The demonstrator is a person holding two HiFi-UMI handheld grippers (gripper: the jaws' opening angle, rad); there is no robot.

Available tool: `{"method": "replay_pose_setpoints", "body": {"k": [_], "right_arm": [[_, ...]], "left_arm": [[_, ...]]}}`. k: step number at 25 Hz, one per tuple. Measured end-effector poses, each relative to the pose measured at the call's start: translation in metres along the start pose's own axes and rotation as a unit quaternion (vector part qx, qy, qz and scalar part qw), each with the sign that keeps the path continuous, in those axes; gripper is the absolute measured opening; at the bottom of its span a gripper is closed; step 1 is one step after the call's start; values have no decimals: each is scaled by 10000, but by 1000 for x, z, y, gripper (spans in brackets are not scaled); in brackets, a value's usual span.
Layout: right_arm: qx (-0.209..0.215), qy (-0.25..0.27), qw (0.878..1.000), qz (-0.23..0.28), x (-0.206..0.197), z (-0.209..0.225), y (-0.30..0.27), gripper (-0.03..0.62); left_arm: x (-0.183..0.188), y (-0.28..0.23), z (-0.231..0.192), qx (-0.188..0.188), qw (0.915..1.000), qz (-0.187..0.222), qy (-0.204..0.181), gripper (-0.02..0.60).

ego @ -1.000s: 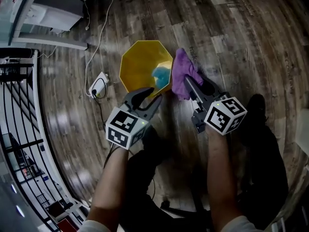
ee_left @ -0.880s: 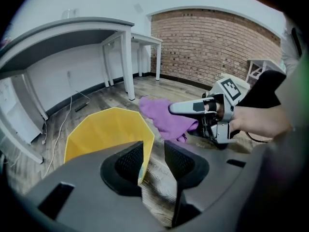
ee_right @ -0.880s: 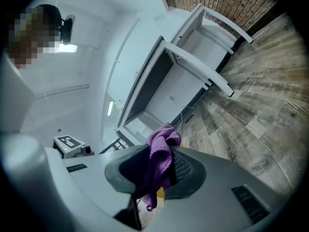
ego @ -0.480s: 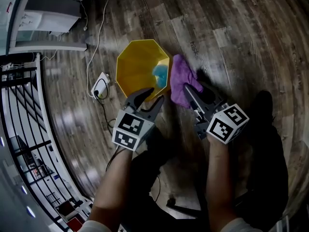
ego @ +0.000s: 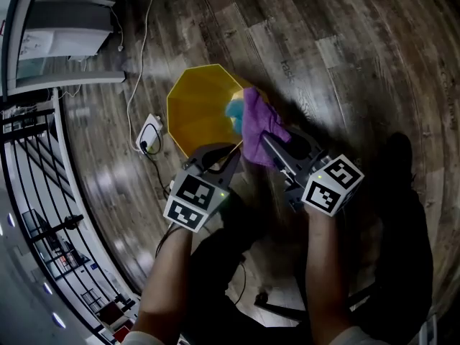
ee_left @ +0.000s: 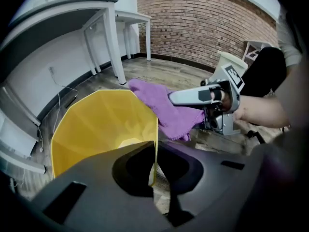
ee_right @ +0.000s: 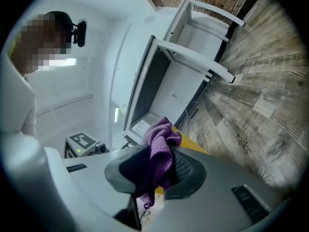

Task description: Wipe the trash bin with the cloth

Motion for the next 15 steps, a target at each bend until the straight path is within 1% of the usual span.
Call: {"method": "replay_pose_setpoints", "body": {"k": [5,11,15], "right_arm": [[-169,56,9997,-173,-3,13,-4,91],[-630,42,9977,-233,-7,32,6,91],[-865,56,9955,-396,-16,50,12,91]], "left_arm": [[3,2,-2,-230,9997,-7,122,18],[9,-2,16,-662,9977,-110,-95,20],[9,-3,23,-835,9962,-146,-175,20]]}}
Point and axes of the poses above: the fingertips, and each gripper's own axes: y backward along the fingers, z to its right, x out of its top, the point moved 10 cm from there along y, backward along the fingers, and after that the axes turned 4 degrees about z, right-handed, at the moved point
